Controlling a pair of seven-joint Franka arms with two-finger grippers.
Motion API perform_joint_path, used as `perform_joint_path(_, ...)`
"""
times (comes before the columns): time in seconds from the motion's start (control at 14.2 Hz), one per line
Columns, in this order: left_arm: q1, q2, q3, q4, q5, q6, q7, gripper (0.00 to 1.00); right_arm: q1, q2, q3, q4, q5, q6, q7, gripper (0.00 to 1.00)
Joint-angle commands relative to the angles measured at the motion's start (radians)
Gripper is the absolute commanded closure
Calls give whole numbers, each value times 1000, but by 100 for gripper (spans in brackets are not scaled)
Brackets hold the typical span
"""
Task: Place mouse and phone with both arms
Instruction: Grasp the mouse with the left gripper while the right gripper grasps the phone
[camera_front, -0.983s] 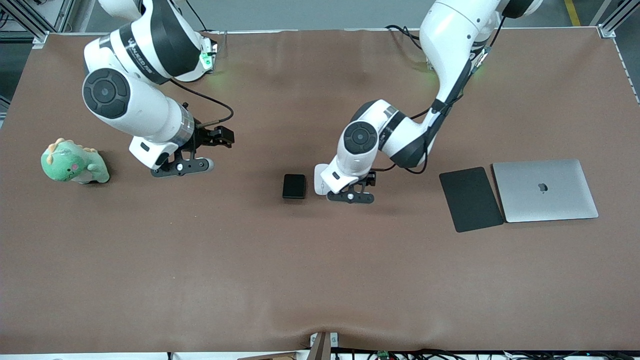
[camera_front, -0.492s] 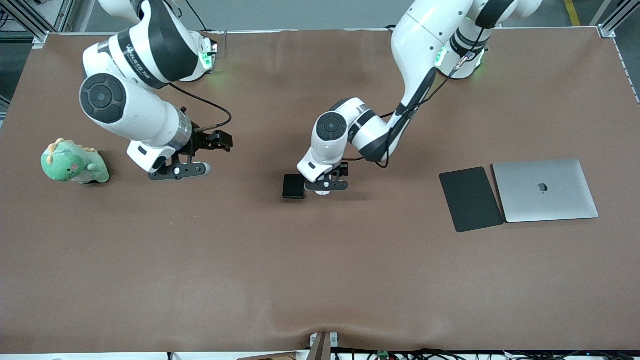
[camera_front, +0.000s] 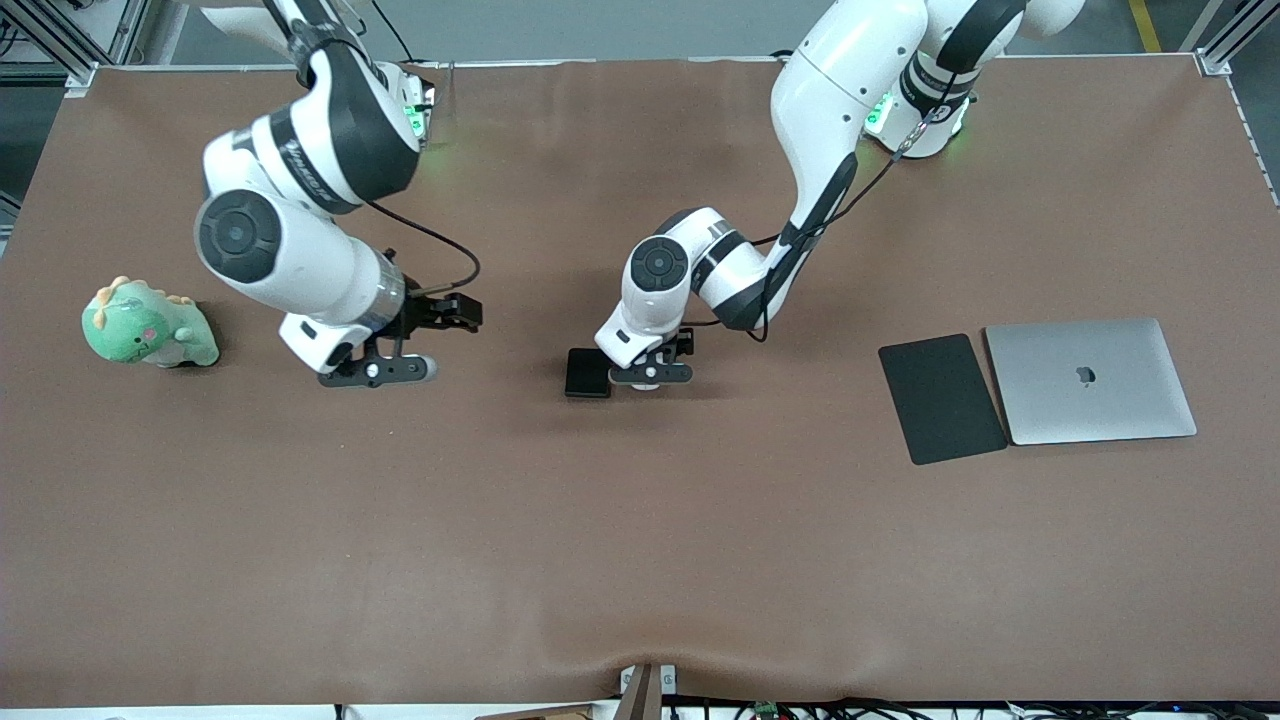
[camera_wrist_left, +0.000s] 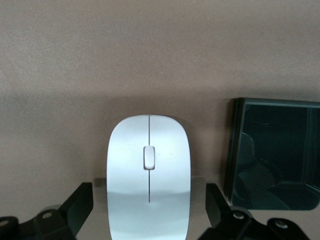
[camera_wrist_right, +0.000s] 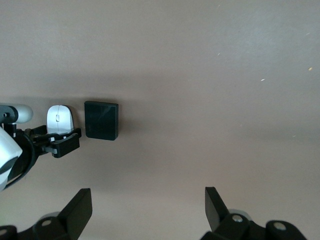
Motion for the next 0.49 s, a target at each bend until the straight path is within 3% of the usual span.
perform_joint_path(0.0,-20,10,9,3,3,17,-35,14,62,20,-1,1,1,23,71,0)
perform_joint_path(0.28,-29,4,11,5,5,6,-55,52,70,54,-1,0,-2,62,88,0)
perform_joint_path(0.42,-28,0,14,5,5,-10,-54,66,73,74,-1,-8,-9,69,88,0)
